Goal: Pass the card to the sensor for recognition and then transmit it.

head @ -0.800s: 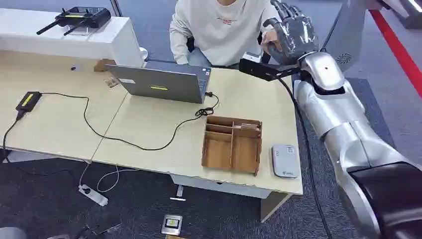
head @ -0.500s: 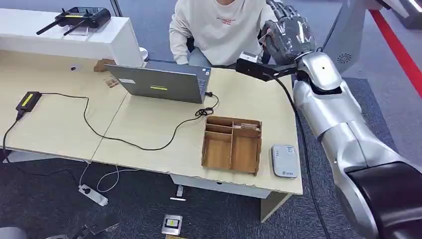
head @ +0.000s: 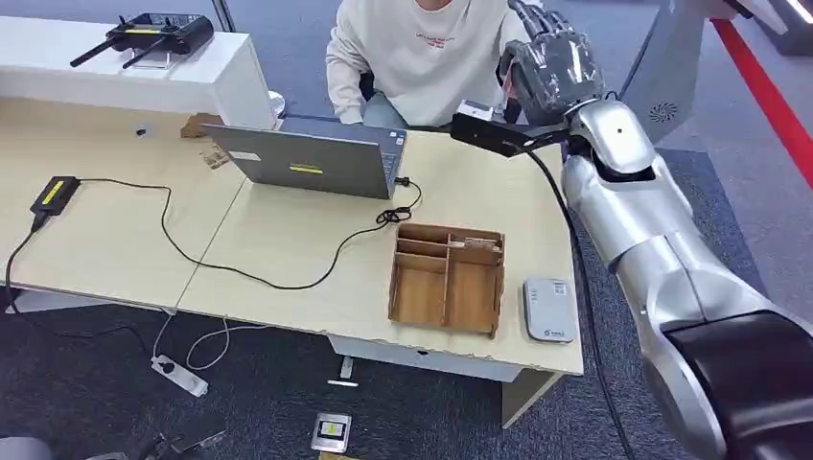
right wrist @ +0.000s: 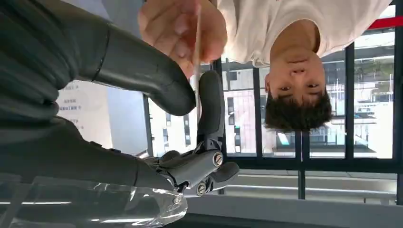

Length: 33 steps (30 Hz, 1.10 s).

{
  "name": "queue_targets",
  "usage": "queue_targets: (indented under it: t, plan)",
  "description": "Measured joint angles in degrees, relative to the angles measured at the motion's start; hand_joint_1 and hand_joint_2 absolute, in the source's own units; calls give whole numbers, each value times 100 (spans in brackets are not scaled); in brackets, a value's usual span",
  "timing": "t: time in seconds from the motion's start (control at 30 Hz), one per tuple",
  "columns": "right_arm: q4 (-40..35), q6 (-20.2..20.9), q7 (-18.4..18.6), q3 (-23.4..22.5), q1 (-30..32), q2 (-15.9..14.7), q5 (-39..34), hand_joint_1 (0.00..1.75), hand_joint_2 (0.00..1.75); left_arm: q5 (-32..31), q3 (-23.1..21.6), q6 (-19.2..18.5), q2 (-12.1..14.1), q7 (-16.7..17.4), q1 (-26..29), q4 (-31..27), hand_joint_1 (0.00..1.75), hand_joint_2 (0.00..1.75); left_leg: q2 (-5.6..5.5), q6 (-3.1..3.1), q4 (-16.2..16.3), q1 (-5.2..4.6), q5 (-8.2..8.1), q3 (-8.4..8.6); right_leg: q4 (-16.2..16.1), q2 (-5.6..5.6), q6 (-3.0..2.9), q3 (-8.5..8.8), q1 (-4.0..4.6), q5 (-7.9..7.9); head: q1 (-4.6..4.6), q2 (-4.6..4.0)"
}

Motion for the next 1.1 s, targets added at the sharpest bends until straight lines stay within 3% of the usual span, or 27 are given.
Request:
queue_targets:
  t: [0.3,0.47,0.6,0.7,0.8,1.1]
  plan:
    - [22,4,-105,0,-12,44,-120,175,175,-94,-26,135,0,-247,-24,17,0,175,0,0,0,0,0,0,0,0,0,0,0,0,0,0]
    - [39,-16,-476,-109,-37,48,-797,175,175,-164,-74,315,-2,-308,-50,9,0,175,0,0,0,0,0,-1,0,0,0,0,0,0,0,0]
    - [18,507,-1011,-395,10,55,-1826,175,175,83,-103,184,-4,-13,-60,-24,0,175,0,0,0,0,0,1,0,0,0,1,0,0,-2,0]
    - [-54,878,-1298,-601,192,41,-2305,175,175,266,-109,88,-4,-22,-61,-9,0,175,0,0,0,0,0,1,-1,0,0,-1,0,0,-2,0]
    - [-197,1215,-1377,-662,390,-50,-2737,175,175,420,-124,0,-20,-100,-63,74,0,175,0,0,1,0,0,2,-1,0,0,0,0,0,0,0]
    - [-474,1608,-1253,-660,629,-332,-3116,175,175,767,-142,45,-22,-24,-73,140,0,175,-3,0,2,0,0,1,-1,-1,0,-1,0,0,0,0]
